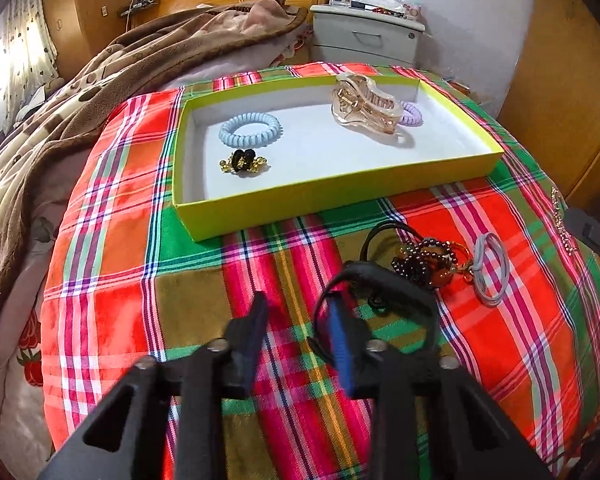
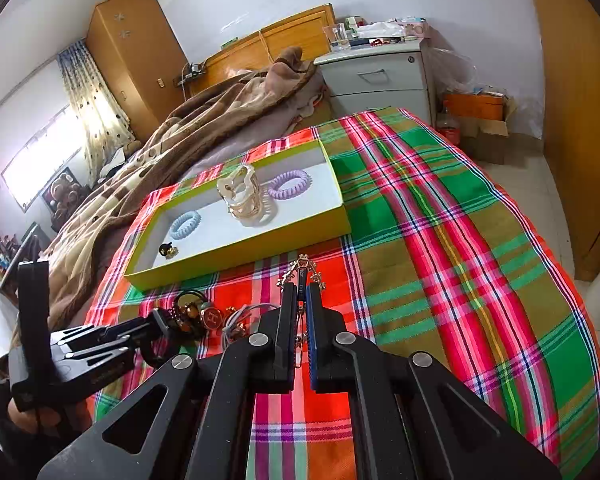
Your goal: Organize jewelry
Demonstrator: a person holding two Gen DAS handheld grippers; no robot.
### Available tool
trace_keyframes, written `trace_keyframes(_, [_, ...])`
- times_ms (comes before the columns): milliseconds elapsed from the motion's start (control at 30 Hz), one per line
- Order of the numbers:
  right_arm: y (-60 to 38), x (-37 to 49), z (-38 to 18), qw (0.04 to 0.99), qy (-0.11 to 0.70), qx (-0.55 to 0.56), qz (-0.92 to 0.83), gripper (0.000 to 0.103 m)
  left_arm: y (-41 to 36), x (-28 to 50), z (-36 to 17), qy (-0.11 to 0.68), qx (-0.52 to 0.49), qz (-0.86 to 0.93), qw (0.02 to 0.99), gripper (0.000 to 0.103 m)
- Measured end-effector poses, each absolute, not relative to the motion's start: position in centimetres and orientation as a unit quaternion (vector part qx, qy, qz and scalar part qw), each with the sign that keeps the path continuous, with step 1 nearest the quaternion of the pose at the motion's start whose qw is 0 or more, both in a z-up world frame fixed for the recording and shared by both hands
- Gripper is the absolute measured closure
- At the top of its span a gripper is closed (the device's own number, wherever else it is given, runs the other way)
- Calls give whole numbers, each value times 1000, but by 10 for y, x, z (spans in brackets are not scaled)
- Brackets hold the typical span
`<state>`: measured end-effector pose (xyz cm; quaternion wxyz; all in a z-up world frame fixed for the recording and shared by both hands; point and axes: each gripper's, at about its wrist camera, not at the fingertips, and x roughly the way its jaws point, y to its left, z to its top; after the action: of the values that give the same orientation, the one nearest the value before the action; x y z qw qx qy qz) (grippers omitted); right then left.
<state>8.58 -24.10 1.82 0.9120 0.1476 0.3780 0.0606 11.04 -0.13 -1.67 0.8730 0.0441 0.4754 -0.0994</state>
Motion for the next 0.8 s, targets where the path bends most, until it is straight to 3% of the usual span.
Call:
trace_keyframes(100, [-240,87,17,911,380,147,60,99,3,111,-16,475,33,-103,873,94])
trace_keyframes(167, [-239,86,17,911,381,146,60,99,5,110,-16,476,22,-109,872,96])
trace_keyframes(800, [-235,87,24,914,376,140,62,99,26,96,4,456,-13,-106,883,97])
